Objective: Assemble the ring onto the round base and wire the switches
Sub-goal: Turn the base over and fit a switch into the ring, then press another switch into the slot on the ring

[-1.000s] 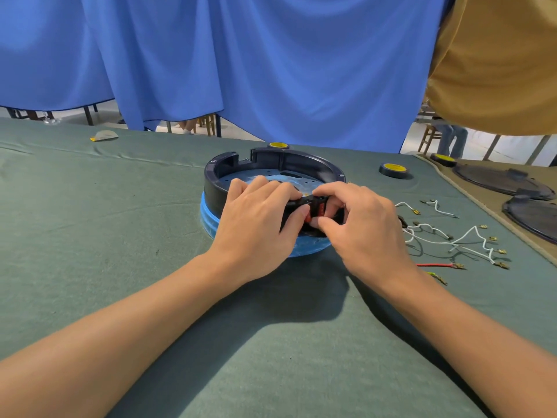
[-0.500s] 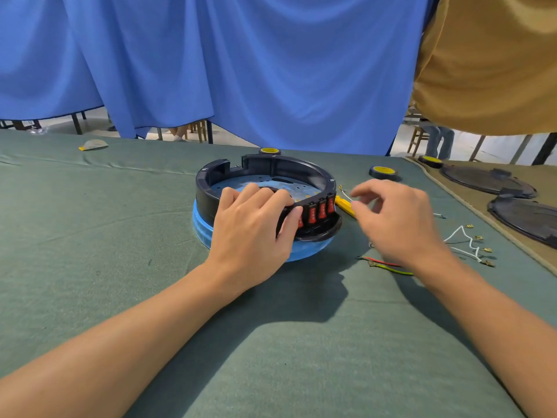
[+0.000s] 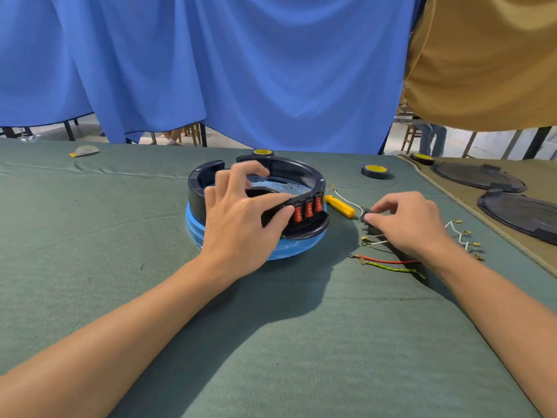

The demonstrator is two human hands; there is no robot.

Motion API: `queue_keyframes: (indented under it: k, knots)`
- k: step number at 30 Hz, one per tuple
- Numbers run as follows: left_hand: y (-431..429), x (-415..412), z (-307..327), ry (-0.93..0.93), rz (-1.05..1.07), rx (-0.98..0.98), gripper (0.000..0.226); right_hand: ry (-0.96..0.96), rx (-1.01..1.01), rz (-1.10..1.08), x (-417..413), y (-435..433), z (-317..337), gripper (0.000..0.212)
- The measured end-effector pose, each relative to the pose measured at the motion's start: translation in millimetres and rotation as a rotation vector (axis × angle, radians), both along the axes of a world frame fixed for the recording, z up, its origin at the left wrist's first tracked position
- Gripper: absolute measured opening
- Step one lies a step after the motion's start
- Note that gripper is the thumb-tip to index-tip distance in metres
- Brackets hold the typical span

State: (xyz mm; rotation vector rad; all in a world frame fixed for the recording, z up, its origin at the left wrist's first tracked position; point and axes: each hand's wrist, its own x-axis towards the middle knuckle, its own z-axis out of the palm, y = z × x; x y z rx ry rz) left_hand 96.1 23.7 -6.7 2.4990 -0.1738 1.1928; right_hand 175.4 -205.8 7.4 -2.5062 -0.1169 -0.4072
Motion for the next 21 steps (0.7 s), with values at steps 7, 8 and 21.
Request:
queue_keyframes:
  k: [7,8,21]
  knots:
    - [51,0,18,0.242,-0.200,-0.115,0.025,-0.134,0.259,0.050,-10,5,9,0.005]
    - [50,-1,19,0.241,-0.202,-0.147,0.024,-0.143,0.274,0.053,-11,7,9,0.005]
    - [-60,48,18,0.262,0.316,0.321,0.030,-0.171,0.459,0.253,-28,27,7,0.035]
